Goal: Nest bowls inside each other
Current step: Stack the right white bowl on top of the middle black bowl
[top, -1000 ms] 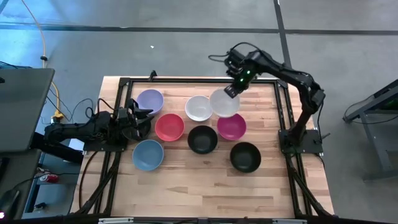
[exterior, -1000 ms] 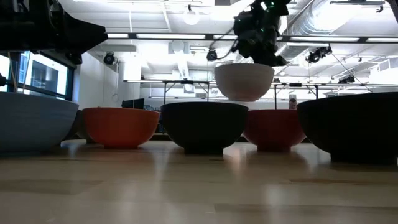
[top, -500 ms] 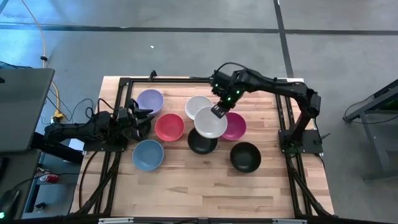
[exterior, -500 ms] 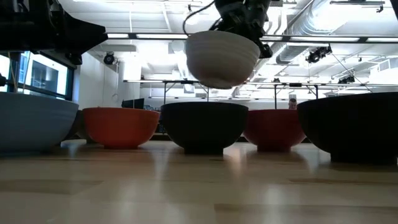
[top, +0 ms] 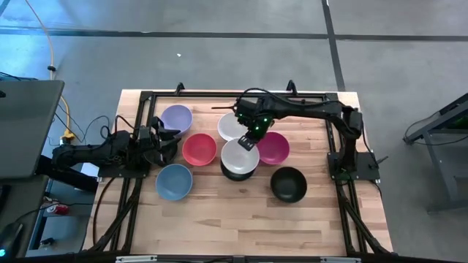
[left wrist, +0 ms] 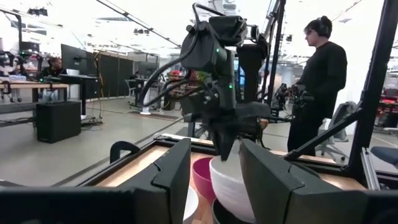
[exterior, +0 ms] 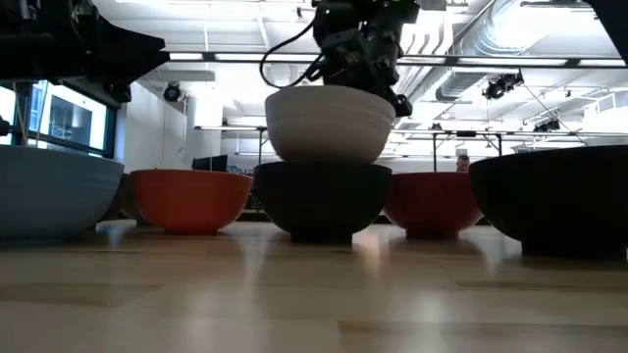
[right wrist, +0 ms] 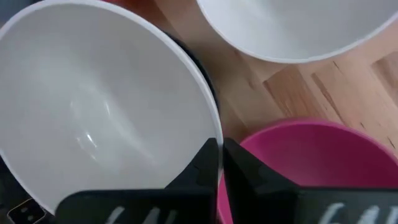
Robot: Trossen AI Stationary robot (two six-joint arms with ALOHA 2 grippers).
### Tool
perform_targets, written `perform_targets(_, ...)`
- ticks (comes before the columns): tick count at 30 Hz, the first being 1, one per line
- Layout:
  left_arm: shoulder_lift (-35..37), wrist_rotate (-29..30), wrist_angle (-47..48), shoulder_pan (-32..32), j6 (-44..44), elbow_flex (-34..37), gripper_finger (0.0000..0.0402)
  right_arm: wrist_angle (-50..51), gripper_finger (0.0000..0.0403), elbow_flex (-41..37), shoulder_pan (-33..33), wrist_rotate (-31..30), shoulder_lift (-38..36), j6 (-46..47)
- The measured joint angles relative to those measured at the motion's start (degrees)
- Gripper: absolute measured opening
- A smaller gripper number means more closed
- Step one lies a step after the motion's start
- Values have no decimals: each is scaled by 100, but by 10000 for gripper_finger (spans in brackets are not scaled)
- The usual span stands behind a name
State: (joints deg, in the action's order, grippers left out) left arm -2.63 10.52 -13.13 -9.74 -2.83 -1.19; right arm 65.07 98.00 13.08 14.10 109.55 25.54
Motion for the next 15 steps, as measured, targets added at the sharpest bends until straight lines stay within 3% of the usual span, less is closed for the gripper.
perform_targets(15, 0, 4, 0, 0, 0, -2, 127, -217, 0, 0, -275, 87, 230, 168)
